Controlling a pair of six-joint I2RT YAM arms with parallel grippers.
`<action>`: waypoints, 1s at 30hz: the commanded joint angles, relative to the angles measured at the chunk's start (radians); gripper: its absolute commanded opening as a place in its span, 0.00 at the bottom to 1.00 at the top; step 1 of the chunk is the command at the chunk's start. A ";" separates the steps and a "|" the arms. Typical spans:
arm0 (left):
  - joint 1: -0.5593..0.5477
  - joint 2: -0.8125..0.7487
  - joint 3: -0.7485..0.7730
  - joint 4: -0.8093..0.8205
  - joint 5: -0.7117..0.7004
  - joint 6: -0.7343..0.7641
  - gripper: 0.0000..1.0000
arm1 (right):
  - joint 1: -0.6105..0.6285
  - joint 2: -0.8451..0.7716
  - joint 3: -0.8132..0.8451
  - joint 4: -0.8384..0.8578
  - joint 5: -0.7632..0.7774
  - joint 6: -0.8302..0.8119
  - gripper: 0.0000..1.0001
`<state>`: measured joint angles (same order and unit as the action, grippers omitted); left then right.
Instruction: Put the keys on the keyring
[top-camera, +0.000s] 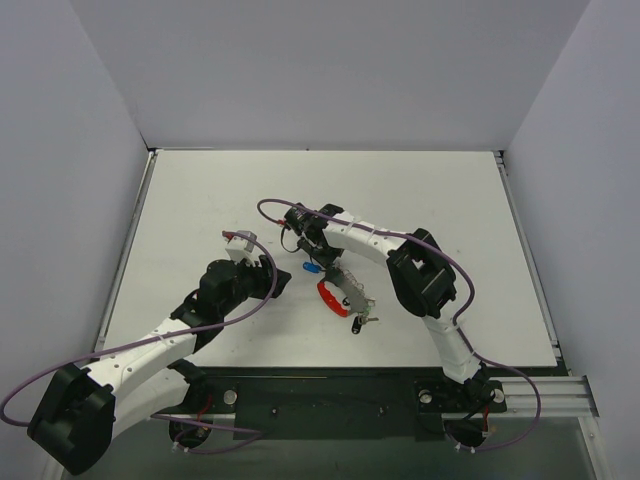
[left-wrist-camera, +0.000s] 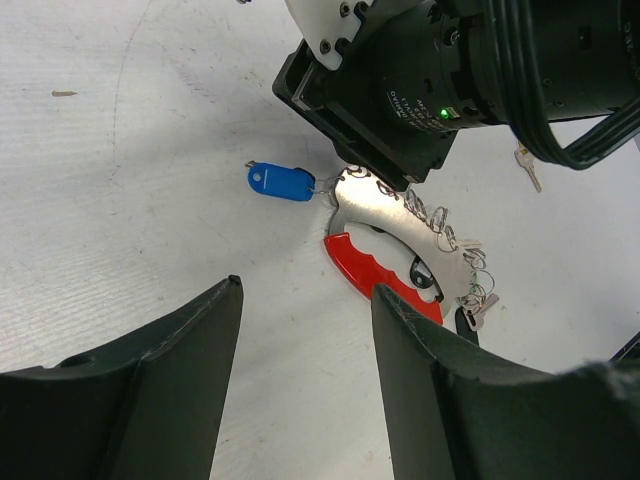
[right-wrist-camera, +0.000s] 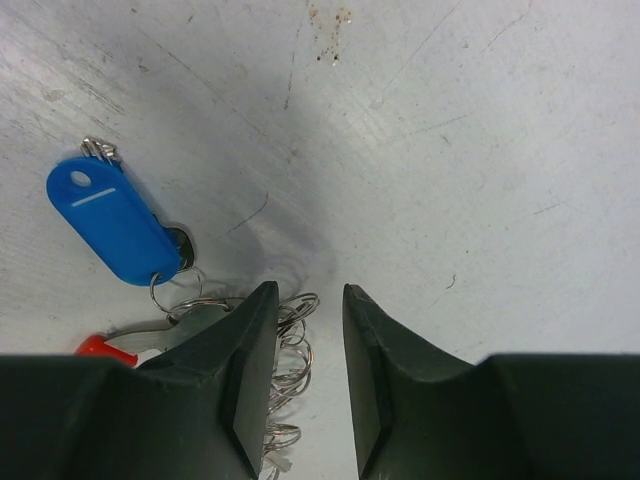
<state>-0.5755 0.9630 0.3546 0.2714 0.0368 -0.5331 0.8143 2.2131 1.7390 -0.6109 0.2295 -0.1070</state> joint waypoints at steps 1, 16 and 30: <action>-0.006 -0.017 0.007 0.026 -0.009 0.019 0.64 | 0.006 -0.052 0.024 -0.049 0.039 0.027 0.29; -0.011 -0.026 0.007 0.019 -0.020 0.024 0.64 | 0.006 -0.055 0.010 -0.052 0.019 0.079 0.23; -0.014 -0.040 0.007 0.009 -0.028 0.027 0.64 | 0.013 -0.047 0.004 -0.047 0.036 0.164 0.19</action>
<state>-0.5838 0.9447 0.3546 0.2646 0.0223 -0.5163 0.8143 2.2131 1.7393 -0.6109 0.2325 0.0151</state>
